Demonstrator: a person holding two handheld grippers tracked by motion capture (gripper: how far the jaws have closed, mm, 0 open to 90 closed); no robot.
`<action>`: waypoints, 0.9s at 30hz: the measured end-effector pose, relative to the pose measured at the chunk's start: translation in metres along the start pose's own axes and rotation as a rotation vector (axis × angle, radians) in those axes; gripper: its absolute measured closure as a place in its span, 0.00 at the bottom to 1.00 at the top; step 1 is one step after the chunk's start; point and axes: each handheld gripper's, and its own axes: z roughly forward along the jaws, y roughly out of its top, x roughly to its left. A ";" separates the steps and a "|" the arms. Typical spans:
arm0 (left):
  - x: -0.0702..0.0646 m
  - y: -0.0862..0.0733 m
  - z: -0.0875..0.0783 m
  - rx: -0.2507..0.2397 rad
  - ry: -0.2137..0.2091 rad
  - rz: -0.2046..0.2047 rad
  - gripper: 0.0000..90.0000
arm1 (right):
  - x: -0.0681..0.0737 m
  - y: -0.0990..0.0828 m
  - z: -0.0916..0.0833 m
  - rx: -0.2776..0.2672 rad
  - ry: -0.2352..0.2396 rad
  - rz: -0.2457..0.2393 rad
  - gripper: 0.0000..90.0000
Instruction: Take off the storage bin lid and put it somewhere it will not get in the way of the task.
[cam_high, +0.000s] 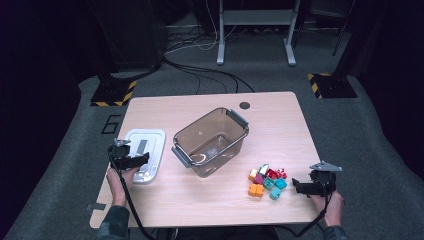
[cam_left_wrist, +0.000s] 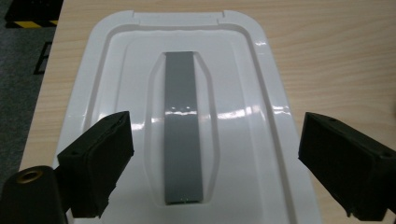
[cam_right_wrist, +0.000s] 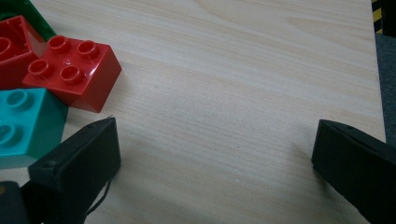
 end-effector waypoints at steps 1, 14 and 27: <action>0.000 0.000 0.000 0.000 0.000 0.000 0.08 | 0.000 0.000 0.000 0.000 0.000 0.000 0.00; -0.046 -0.026 -0.017 -0.036 -0.063 0.107 0.00 | 0.001 0.000 0.000 -0.001 0.004 0.004 0.00; -0.102 -0.051 -0.022 -0.047 -0.114 0.250 0.00 | 0.001 0.001 0.001 0.000 0.005 0.004 0.00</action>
